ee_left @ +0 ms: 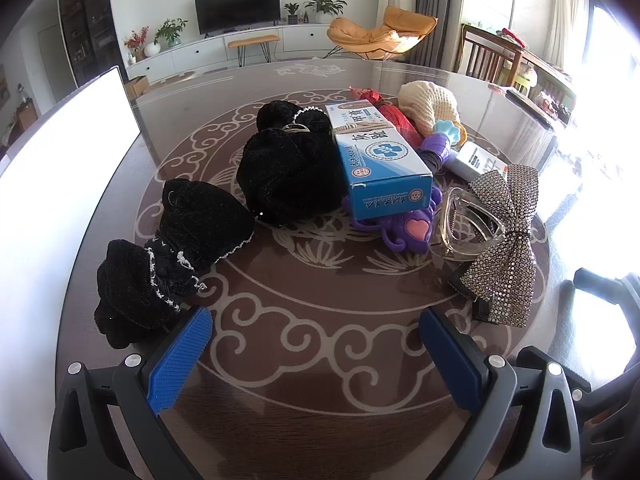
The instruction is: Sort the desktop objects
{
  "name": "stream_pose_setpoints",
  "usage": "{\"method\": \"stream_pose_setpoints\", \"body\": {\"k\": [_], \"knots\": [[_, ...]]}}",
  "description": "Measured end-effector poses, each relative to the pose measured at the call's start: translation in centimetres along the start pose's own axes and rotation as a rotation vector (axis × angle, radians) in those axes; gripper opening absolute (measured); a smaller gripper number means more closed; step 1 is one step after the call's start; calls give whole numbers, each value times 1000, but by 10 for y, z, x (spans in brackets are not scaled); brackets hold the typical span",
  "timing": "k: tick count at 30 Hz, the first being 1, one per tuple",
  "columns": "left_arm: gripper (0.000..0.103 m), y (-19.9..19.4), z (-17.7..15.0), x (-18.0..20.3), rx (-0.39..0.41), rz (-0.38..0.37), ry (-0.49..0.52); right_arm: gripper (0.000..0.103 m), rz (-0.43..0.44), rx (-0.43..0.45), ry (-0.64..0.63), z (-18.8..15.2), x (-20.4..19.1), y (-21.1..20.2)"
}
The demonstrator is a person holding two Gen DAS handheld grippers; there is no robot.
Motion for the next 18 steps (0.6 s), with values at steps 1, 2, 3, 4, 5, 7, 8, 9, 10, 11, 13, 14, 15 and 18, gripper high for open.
{"method": "stream_pose_setpoints", "body": {"k": [1, 2, 3, 4, 5, 7, 8, 9, 10, 11, 13, 14, 15, 18], "knots": [[103, 0, 0, 0, 0, 0, 0, 103, 0, 0, 0, 0, 0, 0], [103, 0, 0, 0, 0, 0, 0, 103, 0, 0, 0, 0, 0, 0], [103, 0, 0, 0, 0, 0, 0, 103, 0, 0, 0, 0, 0, 0], [103, 0, 0, 0, 0, 0, 0, 103, 0, 0, 0, 0, 0, 0], [103, 0, 0, 0, 0, 0, 0, 103, 0, 0, 0, 0, 0, 0], [103, 0, 1, 0, 0, 0, 0, 103, 1, 0, 1, 0, 0, 0], [103, 0, 1, 0, 0, 0, 0, 103, 2, 0, 2, 0, 0, 0], [103, 0, 0, 0, 0, 0, 0, 103, 1, 1, 2, 0, -1, 0], [103, 0, 0, 0, 0, 0, 0, 103, -2, 2, 5, -1, 0, 0], [103, 0, 0, 0, 0, 0, 0, 103, -3, 2, 8, -1, 0, -1], [103, 0, 0, 0, 0, 0, 0, 103, -4, 3, 12, -1, 0, -1], [103, 0, 0, 0, 0, 0, 0, 103, -4, 3, 12, -1, 0, -1], [103, 0, 0, 0, 0, 0, 0, 103, -4, 3, 12, -1, 0, -1], [103, 0, 0, 0, 0, 0, 0, 103, -4, 3, 12, -1, -1, -1]]}}
Point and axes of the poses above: each gripper's, at about its wrist camera, not at the fingertips, and y roughly the way its jaws point, x to its right, z to its top, the point moved 4 cm from there along y, roughly the way its jaws point, and after that the axes turned 3 degrees about -z, right-handed, at the moved point
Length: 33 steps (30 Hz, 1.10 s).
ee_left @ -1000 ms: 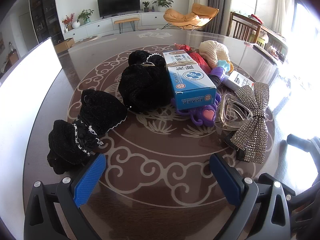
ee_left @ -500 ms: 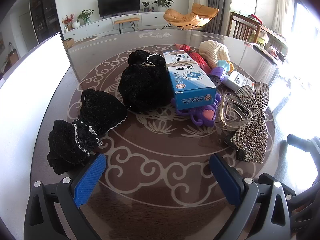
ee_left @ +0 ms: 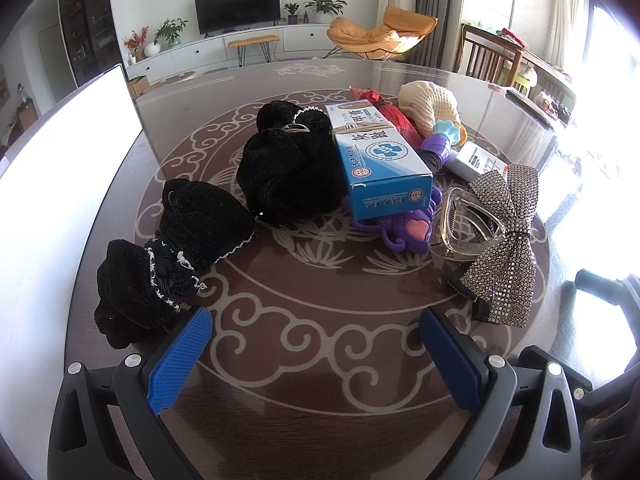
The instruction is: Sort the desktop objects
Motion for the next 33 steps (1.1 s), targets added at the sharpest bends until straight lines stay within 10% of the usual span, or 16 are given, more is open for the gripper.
{"method": "stream_pose_setpoints", "body": {"k": [11, 18, 23, 28, 33], "knots": [[103, -27, -37, -11, -23, -12, 16, 103, -3, 8, 21, -1, 5, -1], [103, -36, -52, -21, -15, 6, -10, 103, 209, 23, 154, 32, -28, 1], [103, -35, -54, -22, -15, -3, -3, 102, 112, -20, 183, 71, -52, 38], [103, -34, -56, -23, -15, 0, -3, 62, 50, 16, 123, 63, -48, 30], [103, -44, -47, -26, 20, 32, 7, 60, 35, 50, 80, 16, -18, 1]]}}
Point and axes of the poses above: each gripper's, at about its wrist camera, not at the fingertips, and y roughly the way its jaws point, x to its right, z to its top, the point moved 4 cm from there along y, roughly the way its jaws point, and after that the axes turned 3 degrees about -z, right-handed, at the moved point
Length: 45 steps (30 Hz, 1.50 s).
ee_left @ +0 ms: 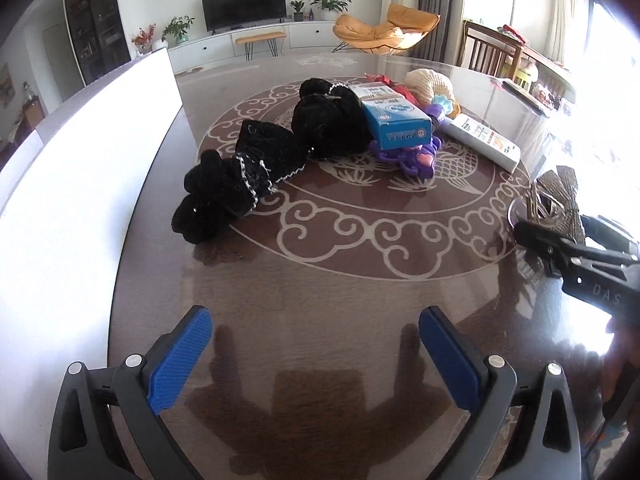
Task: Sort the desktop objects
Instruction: 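Close the left tool on the black velvet pouch while the right tool grasps the rhinestone bow clip, then carry pouch and bow clip over the enclosure and open both tools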
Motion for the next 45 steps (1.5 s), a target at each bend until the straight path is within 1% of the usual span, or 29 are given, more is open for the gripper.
{"method": "stream_pose_setpoints", "body": {"k": [2, 4, 7, 9, 12, 13, 14, 15, 16, 17, 18, 21, 23, 26, 29, 31, 32, 35, 37, 38, 41, 43, 45], "knots": [[103, -10, 16, -4, 58, 40, 0, 60, -12, 15, -14, -18, 12, -12], [103, -8, 38, -11, 66, 44, -8, 60, 8, 23, 23, -27, 25, -20], [103, 16, 62, -24, 18, 63, -8, 60, 38, 29, 68, -28, 33, -23], [103, 36, 69, -32, -26, 58, -11, 62, 16, 22, 46, -26, 27, -22], [103, 70, 69, -36, -148, 32, -20, 62, -11, 16, 21, -27, 25, -22], [103, 68, 71, -38, -119, -11, -40, 62, -13, 16, 19, -27, 25, -22], [97, 66, 73, -38, -98, -24, -53, 62, -14, 16, 19, -27, 25, -21], [66, 63, 73, -39, -82, -18, -64, 62, -15, 16, 19, -27, 25, -21], [54, 59, 73, -40, -66, 5, -69, 62, -16, 15, 18, -28, 25, -21], [41, 55, 72, -39, -55, -20, -82, 62, -19, 14, 15, -28, 25, -21], [40, 51, 68, -40, -48, -50, -100, 62, -22, 14, 13, -27, 25, -21], [40, 31, 53, -35, -7, -58, -117, 62, -29, 12, 7, -27, 24, -21], [40, 12, 39, -31, 19, -100, -142, 61, -29, 14, 6, -28, 24, -21], [40, -25, 20, -24, 74, -156, -154, 60, -5, 31, 28, -32, 27, -28], [40, -69, 9, -24, 134, -218, -186, 59, 19, 64, 29, -37, 18, -44], [40, -104, 8, -33, 189, -255, -215, 59, 49, 87, 11, -33, 2, -60], [40, -122, 8, -41, 217, -263, -222, 59, 72, 103, -9, -28, -10, -69], [40, -162, 13, -82, 287, -222, -256, 59, 164, 168, -103, -4, -62, -103], [40, -178, 14, -122, 301, -180, -306, 59, 244, 204, -175, 13, -107, -125], [40, -184, 14, -144, 307, -146, -328, 59, 287, 212, -211, 20, -130, -133], [40, -188, 9, -212, 282, -11, -393, 59, 424, 204, -315, 36, -207, -147], [40, -183, 2, -250, 236, 54, -425, 59, 504, 188, -382, 40, -256, -151], [40, -169, -8, -281, 173, 115, -450, 59, 569, 144, -436, 42, -301, -146]]}}
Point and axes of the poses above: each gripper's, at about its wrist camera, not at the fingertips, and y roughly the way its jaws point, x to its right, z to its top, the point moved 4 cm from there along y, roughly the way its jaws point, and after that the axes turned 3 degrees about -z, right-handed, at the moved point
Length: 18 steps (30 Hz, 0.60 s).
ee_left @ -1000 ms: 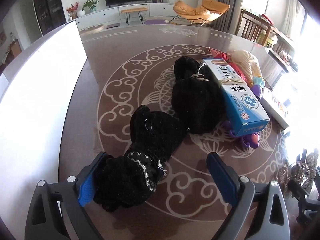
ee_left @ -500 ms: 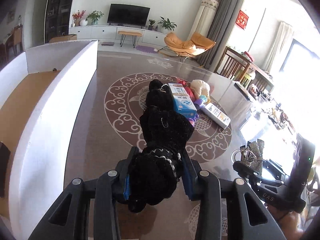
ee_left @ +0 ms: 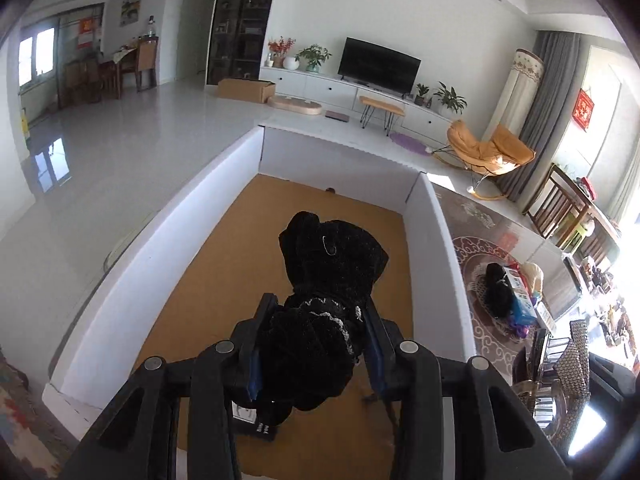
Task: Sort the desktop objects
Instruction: 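Carry pouch and bow clip over the enclosure and open both tools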
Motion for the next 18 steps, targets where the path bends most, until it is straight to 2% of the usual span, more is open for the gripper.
{"method": "stream_pose_setpoints", "body": {"k": [4, 7, 8, 10, 12, 14, 16, 18], "knots": [[40, 36, -11, -40, -115, 91, -14, 59, 53, -110, -62, 14, -41, 63], [44, 55, -22, -54, -194, 145, -34, 62, 50, -211, -90, 10, -54, 106], [47, 56, -23, -54, -200, 138, -56, 71, 40, -245, -96, 7, -56, 118], [65, 53, -21, -53, -166, 136, -68, 88, 27, -265, -89, 5, -55, 128], [86, 41, -22, -46, -103, 166, -59, 90, 29, -248, -60, 7, -49, 124], [87, 33, -20, -40, -52, 171, -52, 90, 56, -200, -22, 9, -40, 108], [87, 25, -20, -29, -24, 140, -48, 92, 47, -113, -3, 12, -30, 82], [87, 17, -23, -8, 11, 100, -28, 102, 13, -1, 5, 7, -14, 49]]}}
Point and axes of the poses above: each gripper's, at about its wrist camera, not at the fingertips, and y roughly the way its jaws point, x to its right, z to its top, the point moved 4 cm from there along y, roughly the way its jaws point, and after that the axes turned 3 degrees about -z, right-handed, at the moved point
